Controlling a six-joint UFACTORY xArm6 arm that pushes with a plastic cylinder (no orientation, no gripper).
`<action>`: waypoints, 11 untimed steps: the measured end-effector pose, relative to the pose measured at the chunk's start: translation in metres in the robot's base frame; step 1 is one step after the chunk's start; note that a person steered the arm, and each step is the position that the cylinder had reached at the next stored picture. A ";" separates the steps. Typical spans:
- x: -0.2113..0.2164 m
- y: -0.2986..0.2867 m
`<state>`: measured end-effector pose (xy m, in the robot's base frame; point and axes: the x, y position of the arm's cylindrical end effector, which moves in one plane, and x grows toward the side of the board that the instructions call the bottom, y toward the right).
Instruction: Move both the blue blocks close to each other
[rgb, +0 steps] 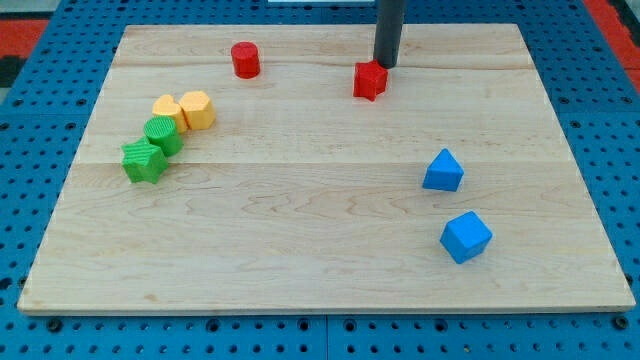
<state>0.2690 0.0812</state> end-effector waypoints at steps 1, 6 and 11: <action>0.015 -0.015; 0.181 0.062; 0.249 0.092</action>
<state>0.5181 0.1729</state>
